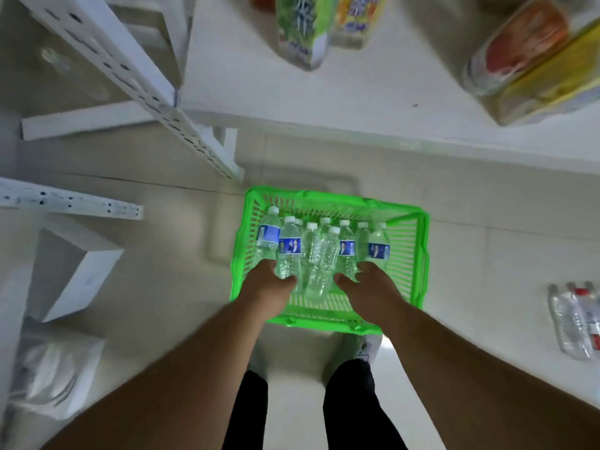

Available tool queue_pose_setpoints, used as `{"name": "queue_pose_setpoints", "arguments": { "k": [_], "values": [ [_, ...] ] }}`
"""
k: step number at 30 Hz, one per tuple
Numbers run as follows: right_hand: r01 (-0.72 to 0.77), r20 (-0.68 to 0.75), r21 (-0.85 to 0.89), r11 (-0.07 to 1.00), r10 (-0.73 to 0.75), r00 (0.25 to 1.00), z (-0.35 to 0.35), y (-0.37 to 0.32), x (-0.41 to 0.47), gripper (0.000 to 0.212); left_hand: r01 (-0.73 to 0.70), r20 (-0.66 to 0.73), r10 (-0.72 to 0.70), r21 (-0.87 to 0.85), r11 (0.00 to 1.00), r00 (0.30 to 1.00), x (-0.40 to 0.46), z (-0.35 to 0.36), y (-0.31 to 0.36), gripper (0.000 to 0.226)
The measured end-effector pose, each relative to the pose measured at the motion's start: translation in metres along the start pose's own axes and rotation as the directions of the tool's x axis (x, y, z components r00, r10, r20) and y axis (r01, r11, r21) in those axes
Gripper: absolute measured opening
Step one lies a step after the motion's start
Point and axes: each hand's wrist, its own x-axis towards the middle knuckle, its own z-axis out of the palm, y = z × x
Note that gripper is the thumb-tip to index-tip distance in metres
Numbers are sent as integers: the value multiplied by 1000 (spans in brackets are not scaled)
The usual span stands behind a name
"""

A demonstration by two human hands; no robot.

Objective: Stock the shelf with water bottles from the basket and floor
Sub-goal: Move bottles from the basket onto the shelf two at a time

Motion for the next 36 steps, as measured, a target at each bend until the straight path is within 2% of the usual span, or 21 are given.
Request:
{"name": "queue_pose_setpoints", "arguments": {
  "k": [8, 13, 20, 26, 29, 36],
  "values": [
    [-62, -8, 93, 994, 63, 998, 63, 38, 167, 83, 150, -67, -150, -8, 989, 986, 139, 107, -21, 70],
    [-81, -8, 146, 986, 83, 997, 78, 47, 221, 81, 271, -129, -268, 3, 963, 955, 183, 142, -35, 77],
    [-89, 14, 222, 971, 88, 996, 94, 50, 259, 88, 275, -201, -267, 17, 961, 943, 210, 158, -52, 78],
    [21, -75, 210, 978, -5, 997, 86, 56, 234, 70, 170, -110, -186, -141, 975, 976, 175, 143, -54, 69],
    [108, -121, 193, 975, -85, 989, 54, 48, 191, 69, 78, -111, -99, -182, 980, 989, 134, 122, -44, 43],
    [291, -218, 260, 921, -238, 947, -47, 8, 37, 37, -121, -172, 82, -229, 966, 982, -14, 48, 6, 43]
  ]
}}
